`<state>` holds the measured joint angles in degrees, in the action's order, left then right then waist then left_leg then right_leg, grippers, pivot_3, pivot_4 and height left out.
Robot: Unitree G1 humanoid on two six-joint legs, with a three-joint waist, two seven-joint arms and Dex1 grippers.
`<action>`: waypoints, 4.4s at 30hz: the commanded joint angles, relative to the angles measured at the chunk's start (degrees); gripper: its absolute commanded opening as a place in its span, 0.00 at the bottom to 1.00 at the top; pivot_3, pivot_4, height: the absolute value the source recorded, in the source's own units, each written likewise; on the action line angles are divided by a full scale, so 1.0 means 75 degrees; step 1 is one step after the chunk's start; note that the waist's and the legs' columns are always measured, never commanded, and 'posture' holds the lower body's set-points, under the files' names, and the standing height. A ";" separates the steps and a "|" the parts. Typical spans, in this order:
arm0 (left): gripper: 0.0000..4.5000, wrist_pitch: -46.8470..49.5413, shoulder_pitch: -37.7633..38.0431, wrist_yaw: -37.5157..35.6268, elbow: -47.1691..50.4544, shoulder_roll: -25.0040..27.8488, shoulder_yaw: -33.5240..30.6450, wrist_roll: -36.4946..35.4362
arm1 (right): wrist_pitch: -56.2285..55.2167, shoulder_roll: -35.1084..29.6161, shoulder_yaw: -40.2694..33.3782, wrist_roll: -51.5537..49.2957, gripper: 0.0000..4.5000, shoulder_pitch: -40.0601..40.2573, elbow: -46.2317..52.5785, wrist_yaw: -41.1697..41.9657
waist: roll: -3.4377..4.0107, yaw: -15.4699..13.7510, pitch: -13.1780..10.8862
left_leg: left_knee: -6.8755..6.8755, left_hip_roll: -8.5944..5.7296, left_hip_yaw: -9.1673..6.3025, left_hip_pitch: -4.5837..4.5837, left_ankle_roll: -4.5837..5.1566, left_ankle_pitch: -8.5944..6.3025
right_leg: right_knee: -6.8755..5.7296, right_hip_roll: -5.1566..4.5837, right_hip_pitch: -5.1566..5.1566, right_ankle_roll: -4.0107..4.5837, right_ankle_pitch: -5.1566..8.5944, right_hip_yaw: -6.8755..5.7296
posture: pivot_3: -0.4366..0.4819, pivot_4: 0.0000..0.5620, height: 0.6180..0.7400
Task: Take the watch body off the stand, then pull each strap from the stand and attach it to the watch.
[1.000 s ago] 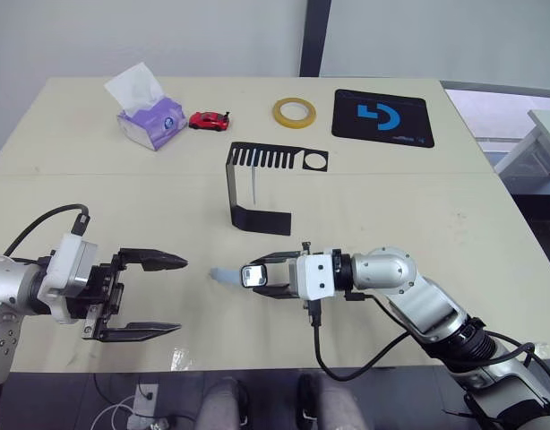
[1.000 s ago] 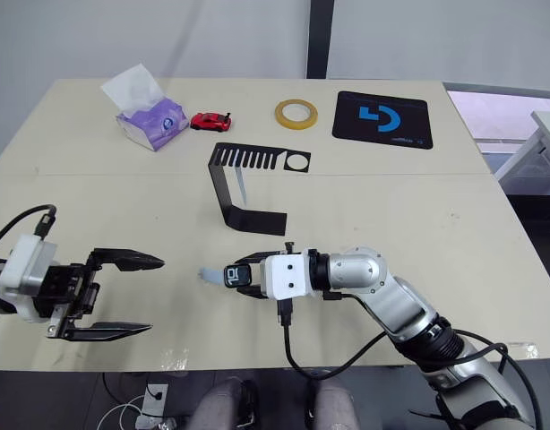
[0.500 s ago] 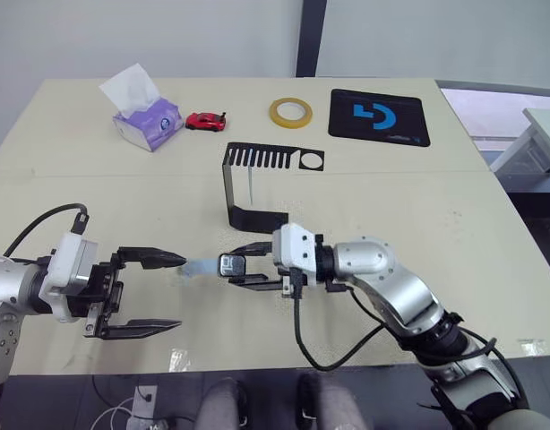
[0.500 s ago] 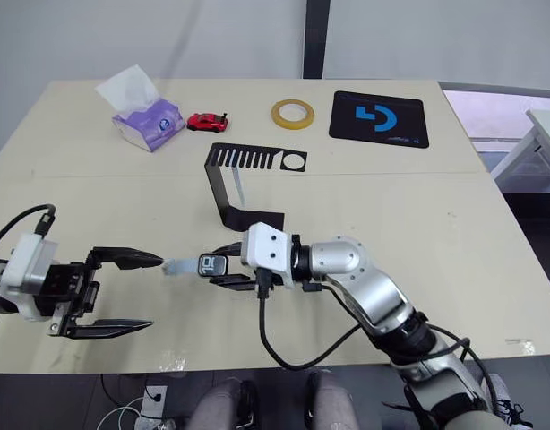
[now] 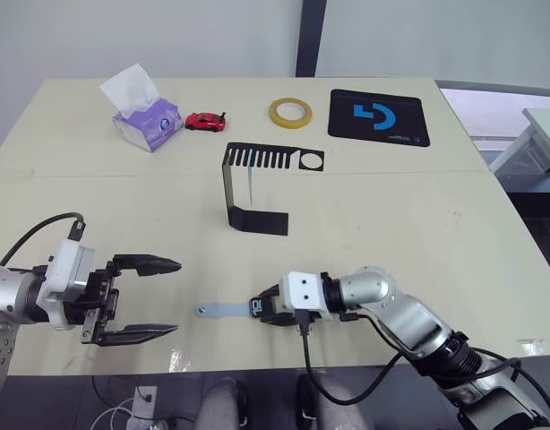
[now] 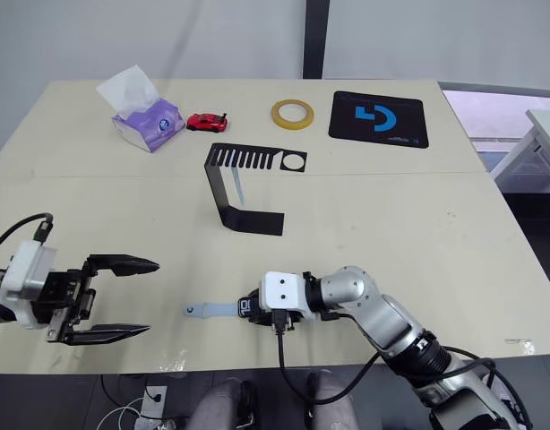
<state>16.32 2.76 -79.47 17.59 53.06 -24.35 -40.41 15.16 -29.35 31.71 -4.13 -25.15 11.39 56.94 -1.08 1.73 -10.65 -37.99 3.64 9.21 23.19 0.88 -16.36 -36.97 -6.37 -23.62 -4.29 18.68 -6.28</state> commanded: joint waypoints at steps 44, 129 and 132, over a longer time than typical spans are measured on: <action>1.00 -0.1629 0.1188 0.3587 -0.0585 -0.2249 -0.1105 0.1056 | -0.1981 -0.0597 -0.5188 -0.2624 1.00 0.2958 -0.0227 -0.0349 | -0.0013 -0.0018 0.0008 | 0.0003 0.0000 0.0002 -0.0053 0.0006 -0.0012 | -0.0013 -0.0014 0.0039 0.0000 0.0000 0.0011 | 0.48 0.27 1.00; 0.66 -0.0989 -0.3257 1.0115 -0.0871 -0.6803 0.3867 0.5321 | -0.0861 0.3109 -0.2731 -0.0185 0.00 -0.1685 -0.5268 -0.2252 | -0.0023 -0.0011 0.0015 | -0.0005 0.0001 0.0020 -0.0036 0.0004 0.0004 | -0.0064 -0.0007 0.0018 0.0001 0.0000 0.0017 | 0.48 0.27 1.00; 0.50 -0.0963 -0.3203 1.0172 -0.0860 -0.6797 0.3843 0.5363 | -0.0831 0.3087 -0.2736 -0.0185 0.00 -0.1647 -0.5211 -0.2248 | -0.0023 -0.0012 0.0015 | -0.0005 0.0001 0.0020 -0.0036 0.0004 0.0004 | -0.0064 -0.0008 0.0018 0.0001 0.0000 0.0017 | 0.48 0.27 1.00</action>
<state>10.01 -21.13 -3.62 10.21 2.51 4.54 -0.78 7.95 -6.12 10.89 -5.75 -38.86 -28.50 39.67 -1.26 1.64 -10.54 -38.02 3.65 9.36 22.92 0.91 -16.33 -37.45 -6.43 -23.49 -4.29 18.68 -6.16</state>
